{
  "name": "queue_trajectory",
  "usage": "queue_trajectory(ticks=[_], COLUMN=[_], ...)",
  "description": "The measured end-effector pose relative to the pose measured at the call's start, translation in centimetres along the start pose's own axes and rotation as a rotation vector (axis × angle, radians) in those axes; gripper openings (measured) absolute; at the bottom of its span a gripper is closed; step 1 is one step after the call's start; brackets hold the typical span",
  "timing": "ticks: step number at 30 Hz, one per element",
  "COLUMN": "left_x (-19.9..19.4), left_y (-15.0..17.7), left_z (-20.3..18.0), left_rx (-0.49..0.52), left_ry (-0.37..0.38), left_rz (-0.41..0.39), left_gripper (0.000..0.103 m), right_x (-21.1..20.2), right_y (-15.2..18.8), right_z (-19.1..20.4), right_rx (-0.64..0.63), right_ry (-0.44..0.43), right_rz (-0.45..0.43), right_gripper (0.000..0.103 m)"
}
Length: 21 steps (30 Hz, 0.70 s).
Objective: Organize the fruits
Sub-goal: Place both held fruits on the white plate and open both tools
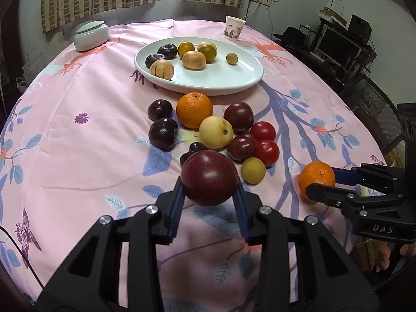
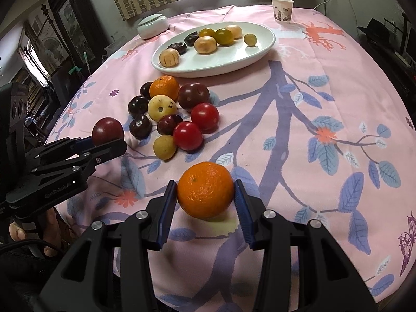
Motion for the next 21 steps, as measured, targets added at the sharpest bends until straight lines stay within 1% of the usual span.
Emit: queue_trajectory(ticks=[8, 13, 17, 19, 21], left_x=[0.0, -0.6, -1.0, -0.8, -0.5], left_y=[-0.5, -2.2, -5.0, -7.0, -9.6], left_z=[0.5, 0.5, 0.5, 0.7, 1.1], left_rx=[-0.007, 0.003, 0.04, 0.06, 0.069], left_ry=[-0.005, 0.006, 0.0, 0.003, 0.013], left_rz=[0.005, -0.007, -0.019, -0.013, -0.015], left_gripper=[0.037, 0.037, 0.037, 0.037, 0.037], right_x=[0.1, -0.4, -0.6, -0.8, -1.1], right_y=[-0.2, -1.3, -3.0, -4.3, -6.2], right_z=[0.1, -0.2, -0.4, -0.4, -0.3], right_rx=[0.001, 0.004, -0.018, -0.051, -0.093], right_ry=[-0.015, -0.029, -0.033, -0.024, -0.012], right_rz=[-0.005, -0.03, -0.035, -0.036, -0.044], right_gripper=[0.045, 0.045, 0.045, 0.045, 0.045])
Point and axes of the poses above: each gripper's, at about its wrist camera, not at the fingertips, and x roughly the way its jaws point, z to its left, y to its underside, the point moved 10 cm from there along x, roughly the way its jaws point, and after that the axes turned 1 degree about x, right-handed, at the moved point
